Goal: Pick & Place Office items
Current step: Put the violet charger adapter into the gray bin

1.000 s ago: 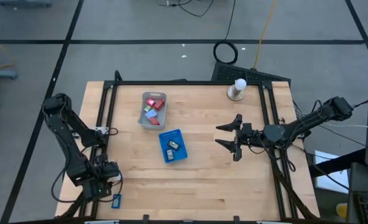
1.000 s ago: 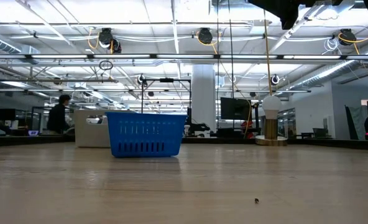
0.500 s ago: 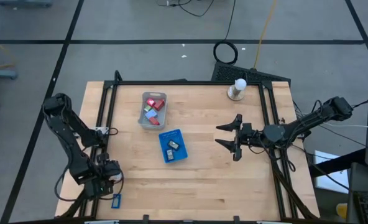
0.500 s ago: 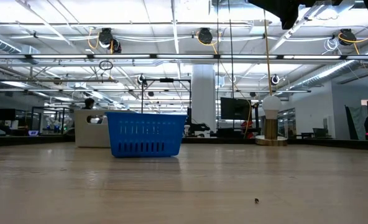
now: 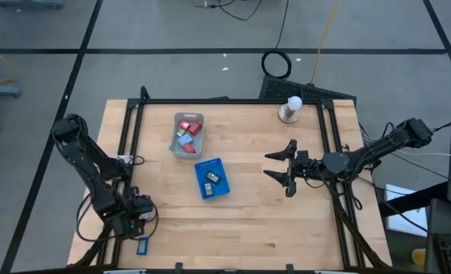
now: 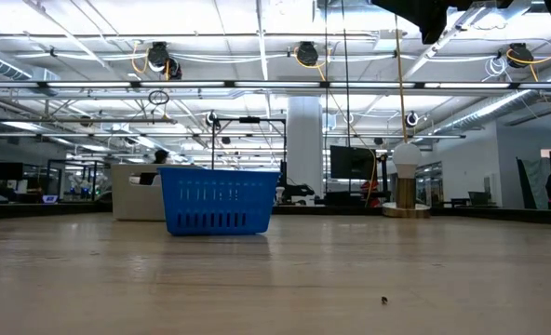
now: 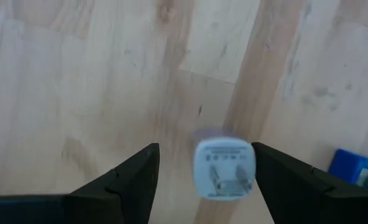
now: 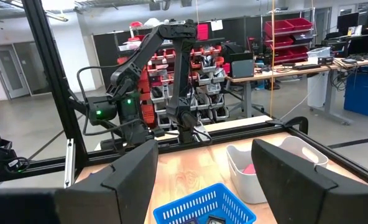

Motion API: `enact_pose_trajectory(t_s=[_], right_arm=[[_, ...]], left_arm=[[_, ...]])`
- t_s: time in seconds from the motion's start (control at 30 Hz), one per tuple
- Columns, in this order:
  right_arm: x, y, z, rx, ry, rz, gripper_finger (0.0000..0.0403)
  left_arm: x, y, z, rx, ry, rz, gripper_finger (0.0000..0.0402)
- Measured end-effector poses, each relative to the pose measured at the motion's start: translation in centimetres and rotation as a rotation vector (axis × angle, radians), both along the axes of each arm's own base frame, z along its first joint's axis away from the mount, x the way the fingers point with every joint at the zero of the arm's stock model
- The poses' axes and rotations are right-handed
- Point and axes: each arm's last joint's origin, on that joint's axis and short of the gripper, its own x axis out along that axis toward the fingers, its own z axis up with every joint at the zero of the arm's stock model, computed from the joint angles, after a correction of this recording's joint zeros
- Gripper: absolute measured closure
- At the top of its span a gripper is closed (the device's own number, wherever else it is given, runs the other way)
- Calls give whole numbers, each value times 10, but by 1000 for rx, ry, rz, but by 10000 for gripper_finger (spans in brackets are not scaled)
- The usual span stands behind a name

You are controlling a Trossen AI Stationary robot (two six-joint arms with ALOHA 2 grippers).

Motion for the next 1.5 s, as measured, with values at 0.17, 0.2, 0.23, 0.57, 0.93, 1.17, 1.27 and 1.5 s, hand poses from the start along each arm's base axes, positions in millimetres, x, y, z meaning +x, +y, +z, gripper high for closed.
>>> enact_pose_trajectory(t_s=[0.17, 0.2, 0.23, 0.57, 0.93, 1.17, 1.27, 1.5], right_arm=[[0, 0, 0, 0, 0, 0, 152], [0, 0, 0, 0, 0, 0, 152], [0, 0, 0, 0, 0, 0, 152], [0, 0, 0, 0, 0, 0, 152], [0, 0, 0, 0, 0, 0, 152], [0, 0, 0, 34, -4, 0, 152], [0, 0, 0, 45, -5, 0, 152], [0, 0, 0, 54, -6, 0, 152]], left_arm=[[3, -1, -4, -46, -24, 8, 151], [3, -2, -5, -58, -24, 8, 151], [3, -2, -6, -70, -24, 11, 151], [0, 0, -12, -105, 39, 19, 176], [1, -2, -12, -125, 38, 25, 273], [4, -5, -8, -166, 45, 98, 273], [9, -7, -3, -182, 28, 117, 273], [35, -7, 20, -189, -69, 191, 273]])
